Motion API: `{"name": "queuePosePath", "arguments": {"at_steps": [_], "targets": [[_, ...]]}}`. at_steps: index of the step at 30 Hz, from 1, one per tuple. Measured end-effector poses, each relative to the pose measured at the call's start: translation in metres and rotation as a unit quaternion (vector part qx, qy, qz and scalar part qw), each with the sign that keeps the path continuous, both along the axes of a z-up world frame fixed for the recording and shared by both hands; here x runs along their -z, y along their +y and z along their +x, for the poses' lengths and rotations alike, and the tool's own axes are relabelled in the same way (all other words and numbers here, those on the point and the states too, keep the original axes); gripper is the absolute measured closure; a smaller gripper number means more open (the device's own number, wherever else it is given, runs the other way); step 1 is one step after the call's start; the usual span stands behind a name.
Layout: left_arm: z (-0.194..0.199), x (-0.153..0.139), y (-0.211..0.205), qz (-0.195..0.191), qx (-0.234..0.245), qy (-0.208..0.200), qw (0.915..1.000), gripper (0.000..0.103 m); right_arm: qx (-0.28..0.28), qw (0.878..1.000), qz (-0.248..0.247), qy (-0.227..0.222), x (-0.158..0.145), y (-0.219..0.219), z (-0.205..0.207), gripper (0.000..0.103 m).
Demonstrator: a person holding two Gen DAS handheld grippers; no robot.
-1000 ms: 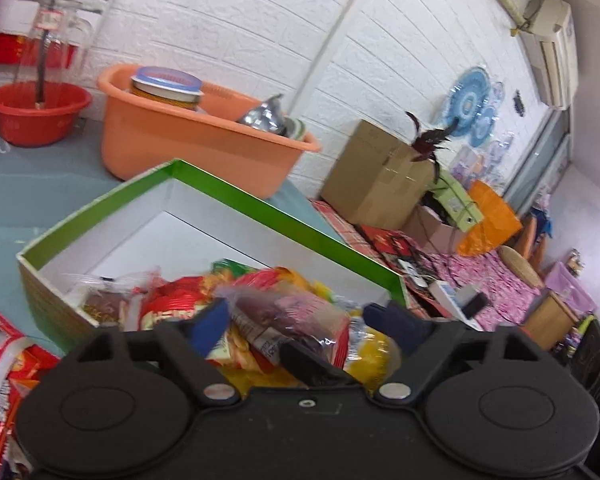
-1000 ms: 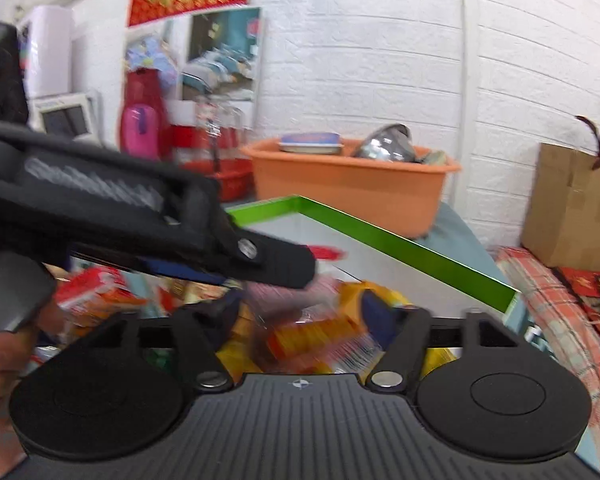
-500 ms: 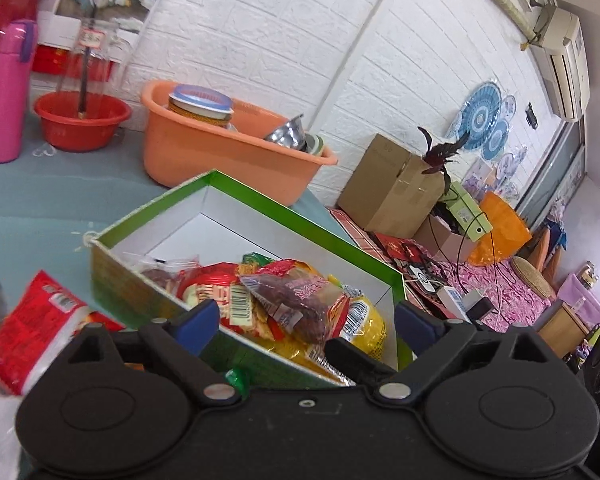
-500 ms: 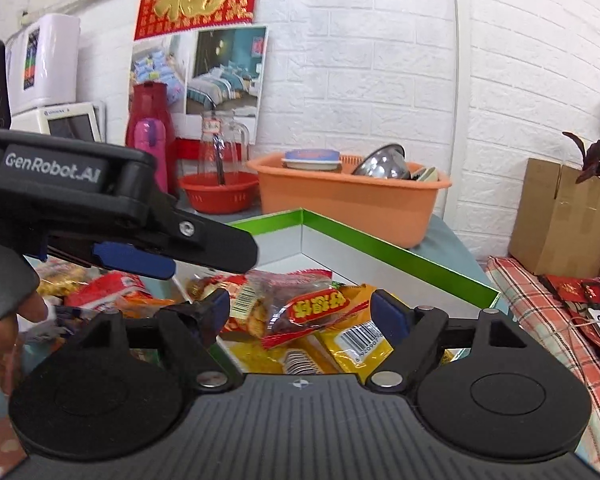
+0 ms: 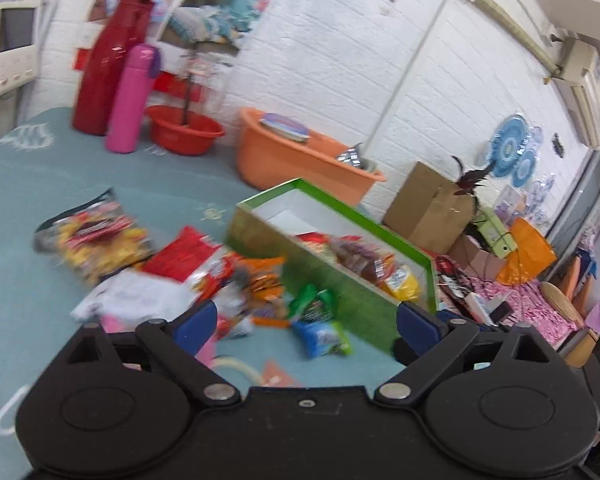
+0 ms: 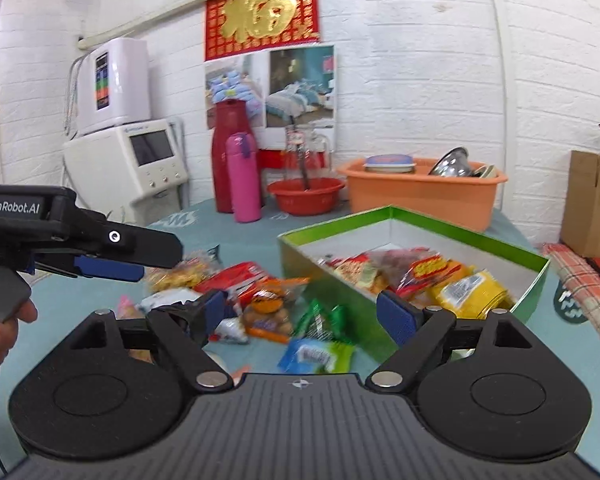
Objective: Organize snacks
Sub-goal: 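Move both tools back toward the snack pile, then grasp a pink biscuit bag with the left tool while the right tool grasps another pink biscuit bag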
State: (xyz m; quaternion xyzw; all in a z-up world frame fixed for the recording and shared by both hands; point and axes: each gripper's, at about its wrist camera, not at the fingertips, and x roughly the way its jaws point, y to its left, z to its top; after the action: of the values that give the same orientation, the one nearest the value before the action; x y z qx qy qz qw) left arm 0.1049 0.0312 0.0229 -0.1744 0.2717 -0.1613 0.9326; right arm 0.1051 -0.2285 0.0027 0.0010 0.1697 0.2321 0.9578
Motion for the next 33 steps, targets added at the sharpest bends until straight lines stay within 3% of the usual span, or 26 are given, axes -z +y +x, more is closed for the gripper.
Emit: {"name": "queuePosePath", "arguments": {"at_steps": [5, 9, 17, 29, 33], "targets": [[-0.009, 0.018, 0.048, -0.012, -0.071, 0.033, 0.9968, 0.0, -0.023, 0.999, -0.007, 0.029, 0.013, 0.019, -0.007, 0.0], [-0.01, 0.032, 0.075, -0.036, -0.087, 0.047, 0.9945, 0.0, -0.045, 0.997, -0.008, 0.056, 0.023, 0.039, -0.007, 0.0], [0.002, 0.057, 0.092, -0.082, -0.038, 0.069, 0.9934, 0.0, -0.099, 0.991, -0.031, 0.081, 0.038, 0.079, -0.006, 0.0], [0.014, 0.071, 0.091, -0.085, 0.012, 0.077, 0.9933, 0.0, -0.157, 0.98, -0.026, 0.118, 0.052, 0.116, 0.024, 0.0], [0.02, 0.074, 0.092, -0.097, 0.017, 0.08, 0.9919, 0.003, -0.161, 0.979, -0.031, 0.119, 0.052, 0.123, 0.029, 0.008]]}}
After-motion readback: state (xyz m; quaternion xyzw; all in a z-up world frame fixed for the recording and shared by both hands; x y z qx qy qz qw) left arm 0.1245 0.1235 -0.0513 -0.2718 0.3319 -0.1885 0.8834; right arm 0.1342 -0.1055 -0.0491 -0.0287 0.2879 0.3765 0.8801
